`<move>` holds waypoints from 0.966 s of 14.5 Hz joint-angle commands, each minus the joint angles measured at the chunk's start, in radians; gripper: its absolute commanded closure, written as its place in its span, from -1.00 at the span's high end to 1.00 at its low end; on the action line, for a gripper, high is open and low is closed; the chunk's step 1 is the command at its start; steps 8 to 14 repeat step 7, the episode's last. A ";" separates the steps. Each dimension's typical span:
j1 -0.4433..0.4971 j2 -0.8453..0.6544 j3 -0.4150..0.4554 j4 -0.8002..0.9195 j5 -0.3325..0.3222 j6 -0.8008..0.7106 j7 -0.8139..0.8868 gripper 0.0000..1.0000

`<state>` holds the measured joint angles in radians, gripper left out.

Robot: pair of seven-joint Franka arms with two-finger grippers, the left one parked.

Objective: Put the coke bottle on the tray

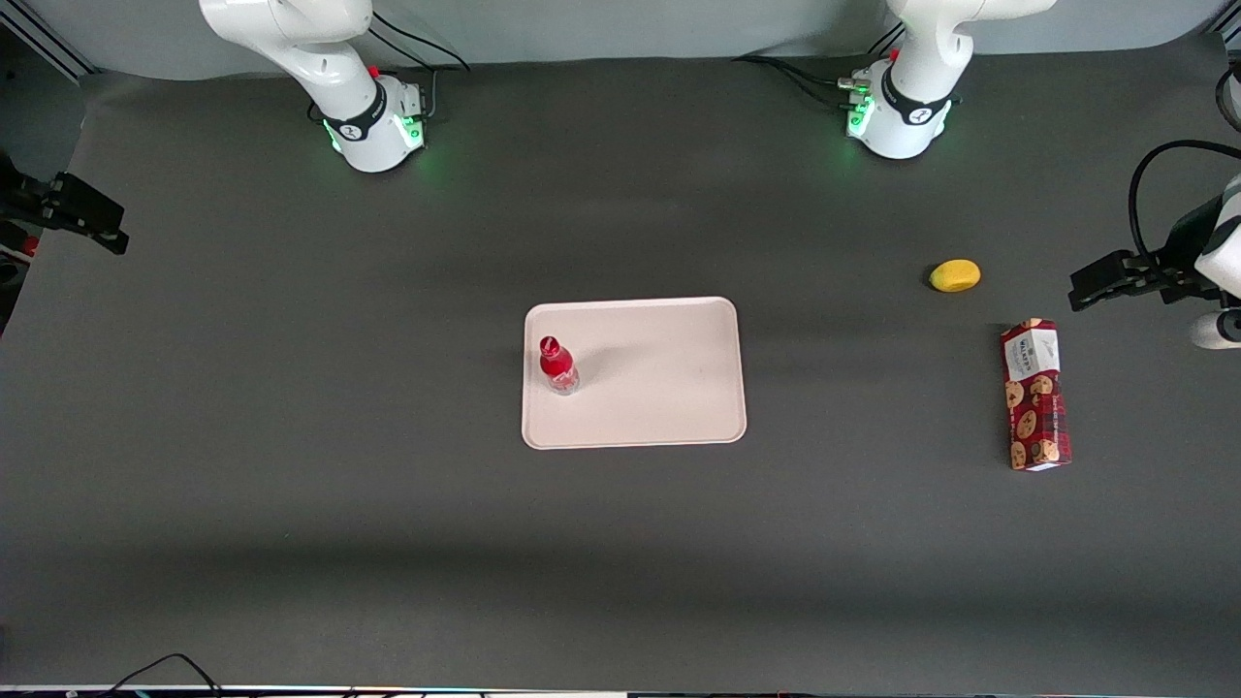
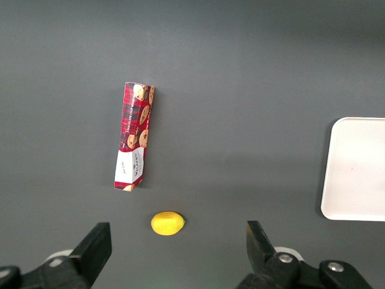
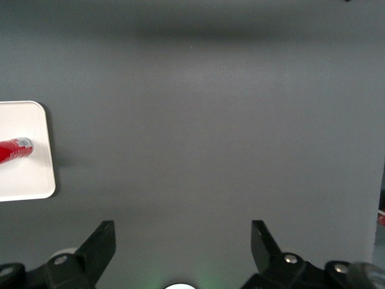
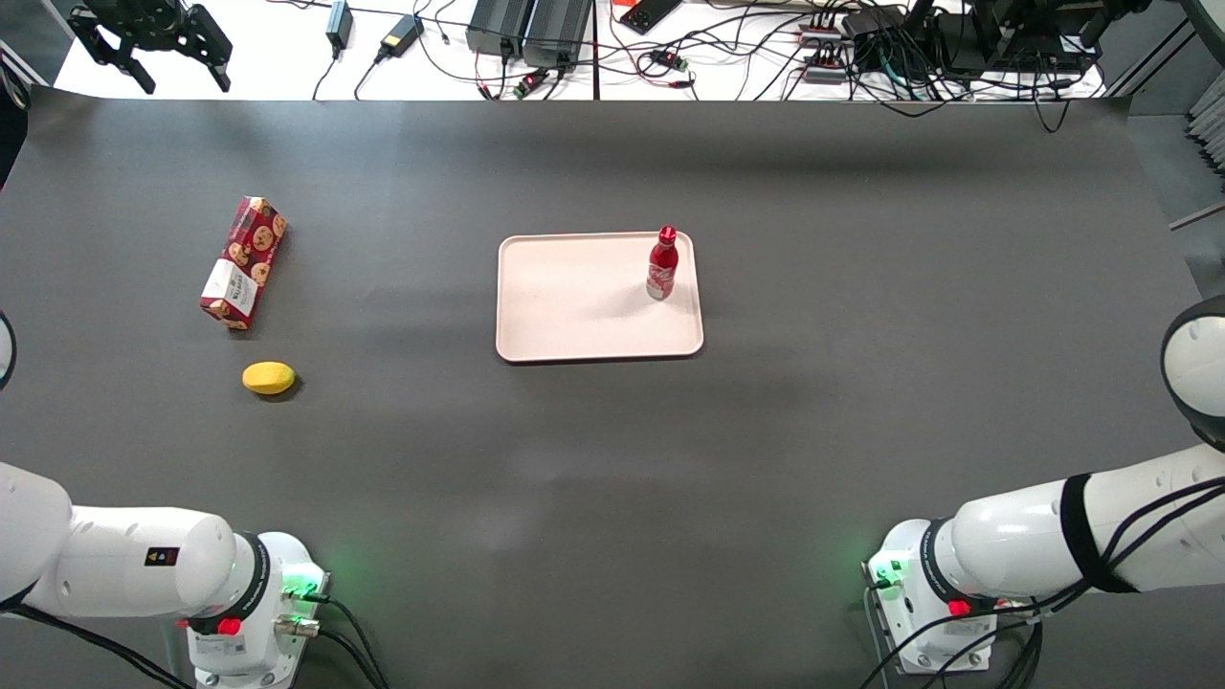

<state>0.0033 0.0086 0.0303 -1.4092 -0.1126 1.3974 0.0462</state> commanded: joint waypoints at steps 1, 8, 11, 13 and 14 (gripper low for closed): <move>0.033 -0.070 -0.018 -0.087 0.057 0.045 -0.014 1.00; 0.037 -0.024 -0.032 -0.031 0.163 0.045 0.003 1.00; 0.037 -0.024 -0.032 -0.031 0.163 0.045 0.003 1.00; 0.037 -0.024 -0.032 -0.031 0.163 0.045 0.003 1.00; 0.037 -0.024 -0.032 -0.031 0.163 0.045 0.003 1.00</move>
